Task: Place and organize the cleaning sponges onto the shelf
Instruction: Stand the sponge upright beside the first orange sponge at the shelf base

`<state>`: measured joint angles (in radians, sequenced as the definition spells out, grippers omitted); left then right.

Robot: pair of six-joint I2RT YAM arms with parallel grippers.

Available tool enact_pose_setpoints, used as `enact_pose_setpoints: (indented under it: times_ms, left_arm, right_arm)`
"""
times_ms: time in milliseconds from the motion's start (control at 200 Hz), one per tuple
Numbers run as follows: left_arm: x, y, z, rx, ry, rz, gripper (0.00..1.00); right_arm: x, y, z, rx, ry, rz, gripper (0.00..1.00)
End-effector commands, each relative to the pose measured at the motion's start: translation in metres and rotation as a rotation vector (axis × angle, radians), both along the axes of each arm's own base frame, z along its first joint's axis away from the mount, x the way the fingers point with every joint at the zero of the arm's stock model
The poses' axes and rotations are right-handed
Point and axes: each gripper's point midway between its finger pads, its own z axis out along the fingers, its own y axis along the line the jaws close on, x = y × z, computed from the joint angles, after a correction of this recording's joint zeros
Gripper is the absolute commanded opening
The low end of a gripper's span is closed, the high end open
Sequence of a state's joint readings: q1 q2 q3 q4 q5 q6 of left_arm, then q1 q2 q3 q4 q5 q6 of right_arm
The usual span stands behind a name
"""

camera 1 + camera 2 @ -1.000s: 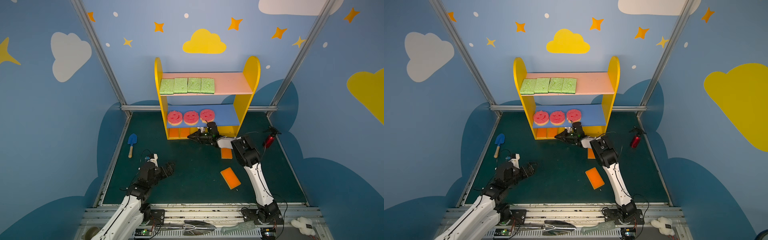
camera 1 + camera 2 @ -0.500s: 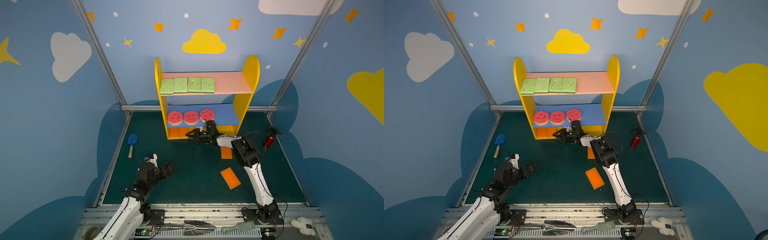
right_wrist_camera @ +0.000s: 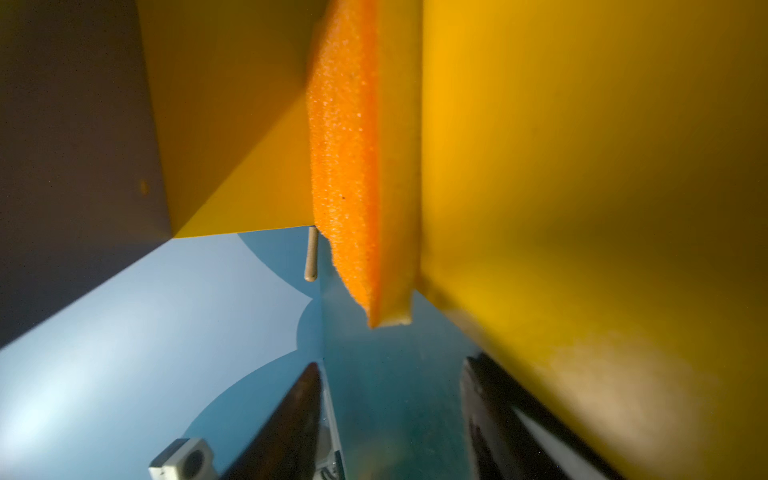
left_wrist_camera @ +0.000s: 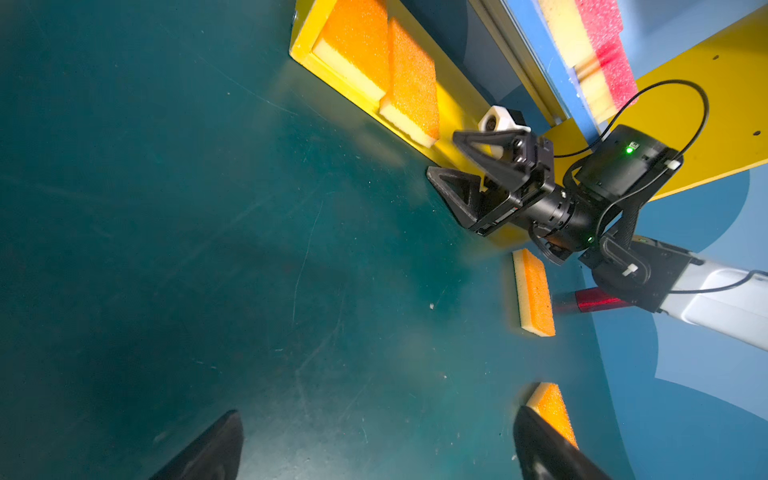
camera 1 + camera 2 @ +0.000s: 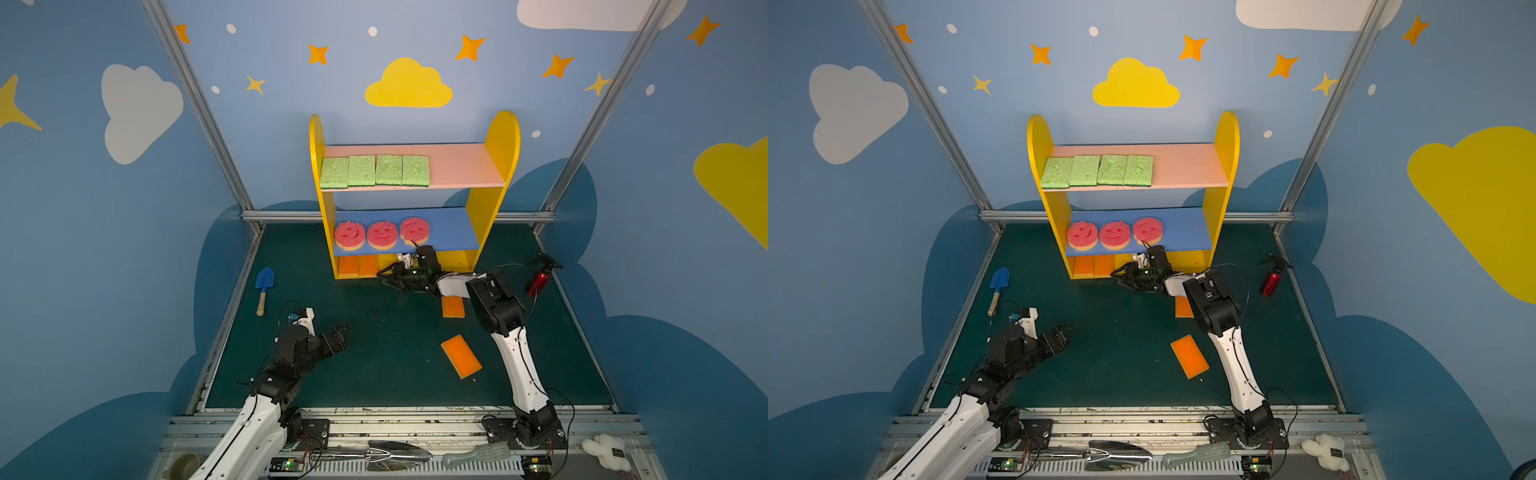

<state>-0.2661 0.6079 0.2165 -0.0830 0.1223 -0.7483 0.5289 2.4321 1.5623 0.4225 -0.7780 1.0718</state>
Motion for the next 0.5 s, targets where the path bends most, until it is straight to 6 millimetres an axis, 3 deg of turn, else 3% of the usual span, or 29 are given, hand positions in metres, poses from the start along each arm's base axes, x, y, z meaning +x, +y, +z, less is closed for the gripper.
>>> enact_pose_setpoints:
  times_ms: [0, 180, 496]
  left_arm:
    - [-0.004, 0.003, -0.008, 0.008, 0.023, 0.007, 1.00]
    - [-0.005, 0.004, -0.009, 0.010, 0.022, 0.010, 1.00]
    - [-0.003, 0.003, -0.009, 0.013, 0.020, 0.007, 1.00]
  right_arm:
    - [-0.007, -0.010, -0.018, -0.046, 0.059, -0.028, 0.34]
    - [-0.010, -0.006, -0.025, -0.040, 0.076, -0.031, 0.00]
    - [-0.003, 0.003, -0.034, -0.015, 0.090, -0.089, 0.00]
